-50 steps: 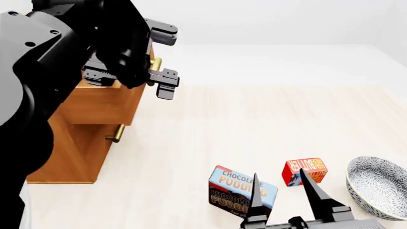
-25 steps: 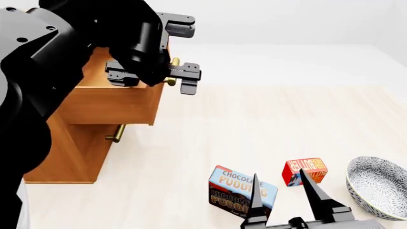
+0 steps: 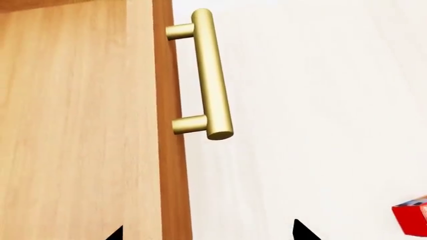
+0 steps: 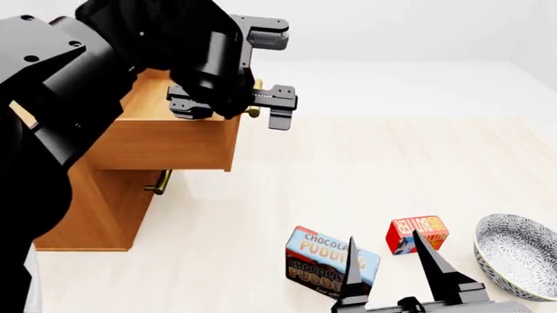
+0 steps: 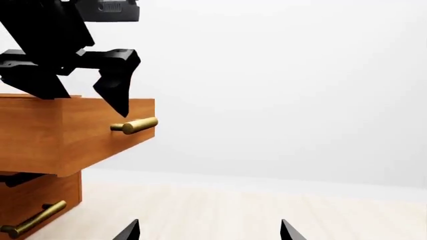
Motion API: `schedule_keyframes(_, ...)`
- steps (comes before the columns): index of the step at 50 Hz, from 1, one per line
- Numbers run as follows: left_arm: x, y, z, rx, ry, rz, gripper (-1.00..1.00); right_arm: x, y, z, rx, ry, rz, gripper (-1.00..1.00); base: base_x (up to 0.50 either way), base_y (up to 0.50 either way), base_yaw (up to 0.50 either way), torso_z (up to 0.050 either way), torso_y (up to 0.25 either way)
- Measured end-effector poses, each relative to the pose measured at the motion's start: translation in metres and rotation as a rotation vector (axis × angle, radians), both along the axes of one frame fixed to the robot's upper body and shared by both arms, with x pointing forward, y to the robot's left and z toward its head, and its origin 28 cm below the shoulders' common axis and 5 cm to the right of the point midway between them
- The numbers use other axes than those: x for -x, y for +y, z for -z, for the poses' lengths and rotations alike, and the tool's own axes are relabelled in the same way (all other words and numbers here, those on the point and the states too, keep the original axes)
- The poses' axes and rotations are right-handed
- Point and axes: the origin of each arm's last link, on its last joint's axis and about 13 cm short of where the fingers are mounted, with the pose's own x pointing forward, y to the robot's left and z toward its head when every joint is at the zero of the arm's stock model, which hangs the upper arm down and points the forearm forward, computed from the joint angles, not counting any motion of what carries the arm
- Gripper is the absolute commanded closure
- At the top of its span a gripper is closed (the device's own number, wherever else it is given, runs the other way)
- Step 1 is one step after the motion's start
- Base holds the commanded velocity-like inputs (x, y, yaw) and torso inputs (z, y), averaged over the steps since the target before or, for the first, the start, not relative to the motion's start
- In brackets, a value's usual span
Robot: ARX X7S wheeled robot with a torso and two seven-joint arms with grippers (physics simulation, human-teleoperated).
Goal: Put the butter at the back in the top drawer of the cabinet and close it.
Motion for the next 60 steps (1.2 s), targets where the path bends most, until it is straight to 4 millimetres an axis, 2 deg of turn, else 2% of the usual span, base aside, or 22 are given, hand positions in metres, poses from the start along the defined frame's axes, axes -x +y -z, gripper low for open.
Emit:
schedule_keyframes(31, 0.005, -0.004, 0.007, -0.064, -0.041, 0.023, -1.00, 0.001, -0.002, 0.003, -0.008, 0.004, 0.003, -1.00, 0.00, 0.00, 0.00, 0.000, 0.000)
schedule_keyframes(48, 0.018, 0.001, 0.019, -0.024, -0.199, 0.029, -1.00, 0.002, -0.001, 0.002, -0.004, 0.002, 0.001, -1.00, 0.00, 0.00, -0.01, 0.001, 0.003)
schedule_keyframes(55, 0.031, -0.017, -0.022, 0.121, -0.461, 0.071, -1.00, 0.002, 0.000, 0.001, -0.002, 0.002, -0.001, -1.00, 0.00, 0.00, 0.00, 0.000, 0.001)
schedule_keyframes(60, 0.042, -0.023, -0.044, 0.171, -0.626, 0.078, -1.00, 0.002, 0.000, 0.001, 0.000, 0.002, -0.002, -1.00, 0.00, 0.00, 0.00, 0.000, 0.000)
